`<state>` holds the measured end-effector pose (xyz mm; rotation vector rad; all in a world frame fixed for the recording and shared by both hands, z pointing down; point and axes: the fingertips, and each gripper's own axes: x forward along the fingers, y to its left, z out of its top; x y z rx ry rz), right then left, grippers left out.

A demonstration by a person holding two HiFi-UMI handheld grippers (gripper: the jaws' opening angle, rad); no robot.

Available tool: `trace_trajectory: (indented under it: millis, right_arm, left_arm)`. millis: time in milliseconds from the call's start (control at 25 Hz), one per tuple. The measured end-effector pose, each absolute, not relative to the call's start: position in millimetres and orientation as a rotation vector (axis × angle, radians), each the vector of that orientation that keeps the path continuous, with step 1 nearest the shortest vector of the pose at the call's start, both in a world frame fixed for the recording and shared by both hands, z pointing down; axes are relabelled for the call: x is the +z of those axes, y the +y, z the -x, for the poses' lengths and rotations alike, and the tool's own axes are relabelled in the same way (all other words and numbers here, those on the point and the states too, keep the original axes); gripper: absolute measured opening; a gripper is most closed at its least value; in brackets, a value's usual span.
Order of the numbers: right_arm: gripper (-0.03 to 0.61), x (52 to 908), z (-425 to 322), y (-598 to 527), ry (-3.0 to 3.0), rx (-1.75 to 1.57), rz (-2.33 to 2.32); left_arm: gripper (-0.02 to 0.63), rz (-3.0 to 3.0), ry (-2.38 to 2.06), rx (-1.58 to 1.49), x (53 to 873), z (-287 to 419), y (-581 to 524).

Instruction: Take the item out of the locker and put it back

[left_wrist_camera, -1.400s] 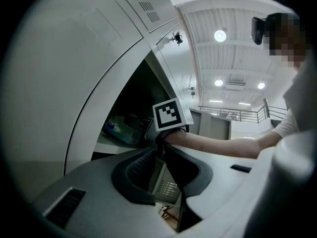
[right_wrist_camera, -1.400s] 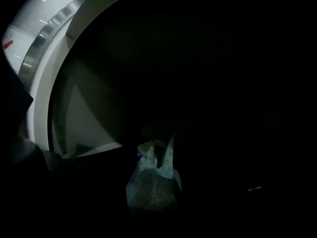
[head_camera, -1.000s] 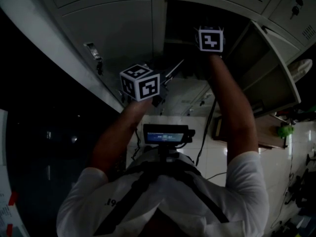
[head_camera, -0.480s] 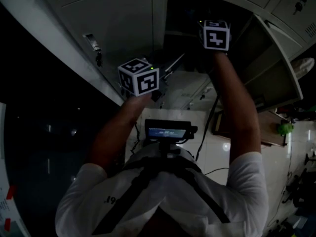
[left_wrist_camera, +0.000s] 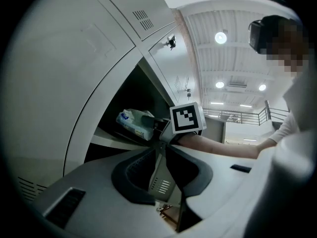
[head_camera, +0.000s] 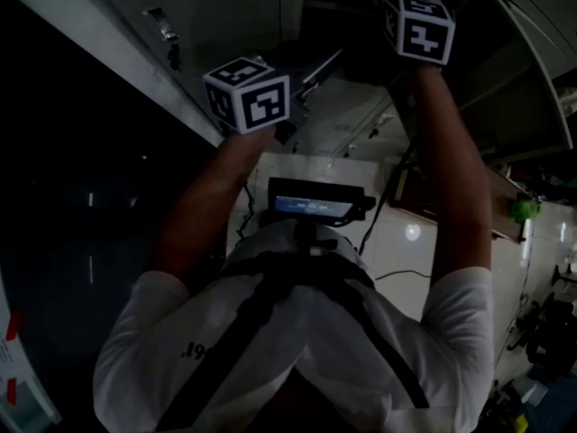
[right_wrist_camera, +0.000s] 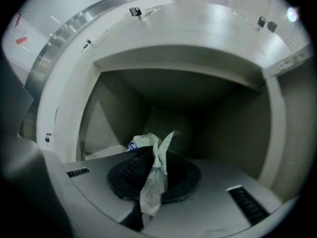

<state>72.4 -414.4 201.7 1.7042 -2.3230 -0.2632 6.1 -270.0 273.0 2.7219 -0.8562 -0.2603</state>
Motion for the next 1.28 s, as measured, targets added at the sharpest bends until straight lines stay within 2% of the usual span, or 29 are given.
trace_trajectory:
  millis: [920,1000,1280]
  right_arm:
    - [0.026,212.0,-97.2,-360.1,-2.361,-0.233,-1.744]
    - [0.026,211.5,-98.7,-354.8,-2.372,-0.253,-1.749]
    - [0.025,223.7,-104.5,-331.5,-2.398,-0.233,-1.755]
  left_arm:
    - [0.074,-2.745,-0.806,-0.258,276.1,-8.8,-243.3]
    - [0.048,-2.745,-0.796,-0.262,277.8,-8.3,-239.6]
    - [0.024,-2.741,-0.775,-0.294,280.7,-2.6,-228.6]
